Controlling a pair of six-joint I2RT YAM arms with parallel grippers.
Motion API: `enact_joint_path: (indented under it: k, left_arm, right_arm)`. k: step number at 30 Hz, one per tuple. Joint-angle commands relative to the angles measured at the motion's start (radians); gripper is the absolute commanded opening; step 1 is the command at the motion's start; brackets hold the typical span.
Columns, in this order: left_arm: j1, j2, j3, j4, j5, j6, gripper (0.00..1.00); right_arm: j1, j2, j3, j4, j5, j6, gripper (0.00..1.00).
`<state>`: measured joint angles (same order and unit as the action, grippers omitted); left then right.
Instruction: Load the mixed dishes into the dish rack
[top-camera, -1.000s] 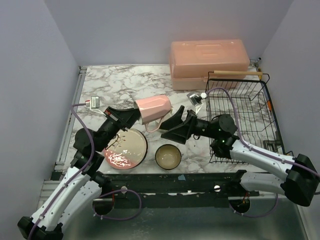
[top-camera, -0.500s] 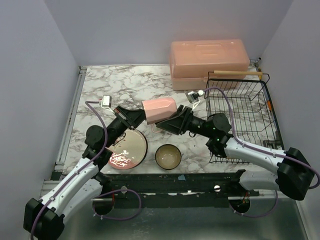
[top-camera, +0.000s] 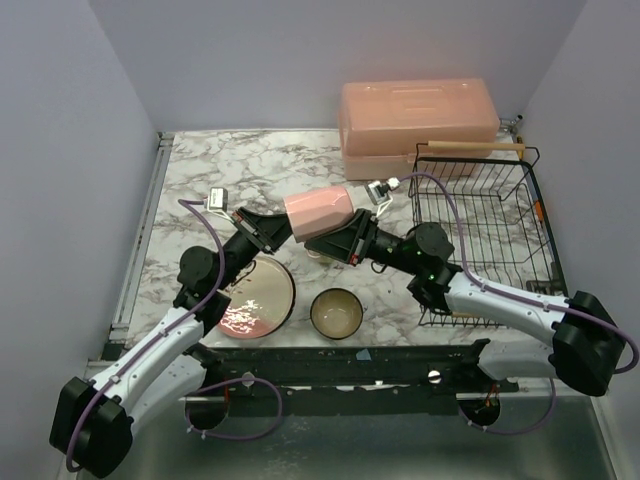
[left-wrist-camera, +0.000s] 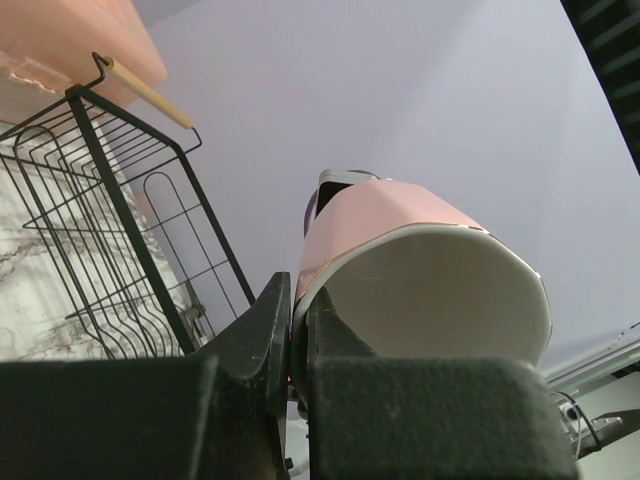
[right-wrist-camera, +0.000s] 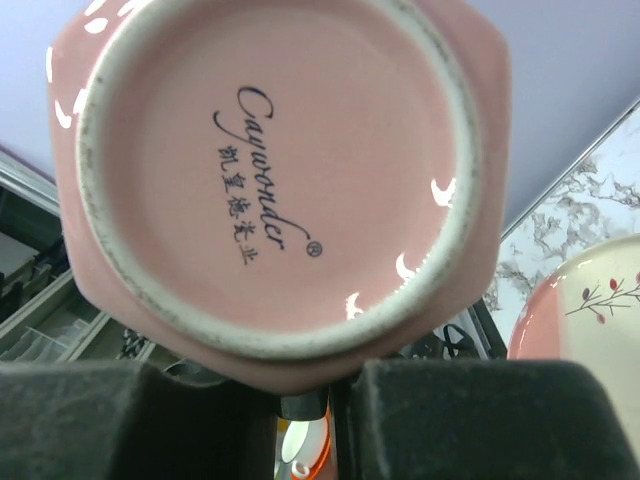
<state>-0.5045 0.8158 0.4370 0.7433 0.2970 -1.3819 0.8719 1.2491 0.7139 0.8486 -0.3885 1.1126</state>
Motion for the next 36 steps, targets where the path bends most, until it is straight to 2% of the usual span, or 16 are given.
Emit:
enact_joint_path:
  k: [1,6,9,10,13,18,25,29,31,36]
  left_arm:
    - [-0.020,-0.013,-0.007,0.092,0.073,-0.056,0.00]
    - [-0.019,-0.057,0.001,-0.027,0.066,-0.023,0.00]
    - [-0.017,-0.099,0.007,-0.131,0.052,0.023,0.20]
    - [-0.014,-0.152,0.012,-0.248,0.028,0.067,0.40]
    - [-0.011,-0.227,0.029,-0.441,-0.028,0.133,0.51]
    - [-0.002,-0.349,0.078,-0.773,-0.158,0.243,0.62]
    - [0.003,-0.463,0.168,-1.024,-0.341,0.417,0.76]
    - [0.003,-0.460,0.294,-1.132,-0.442,0.615,0.87]
    - [0.003,-0.436,0.374,-1.164,-0.480,0.732,0.91]
    - [0.003,-0.364,0.552,-1.200,-0.548,0.974,0.92]
  right_arm:
    - [-0.001,0.007,0.039,-0.073,0.108,-0.048,0.01]
    - [-0.002,-0.005,0.051,-0.071,0.130,-0.057,0.01]
    - [-0.002,-0.024,0.059,-0.097,0.154,-0.067,0.01]
    - [-0.002,-0.056,0.054,-0.142,0.192,-0.089,0.01]
    - [-0.002,-0.105,0.041,-0.219,0.275,-0.124,0.01]
    - [-0.002,-0.185,0.032,-0.362,0.406,-0.179,0.01]
    - [-0.002,-0.263,0.053,-0.597,0.597,-0.269,0.01]
    - [-0.002,-0.319,0.110,-0.795,0.814,-0.379,0.01]
    - [-0.002,-0.361,0.124,-0.843,0.910,-0.453,0.01]
    - [-0.002,-0.437,0.164,-0.918,1.087,-0.668,0.01]
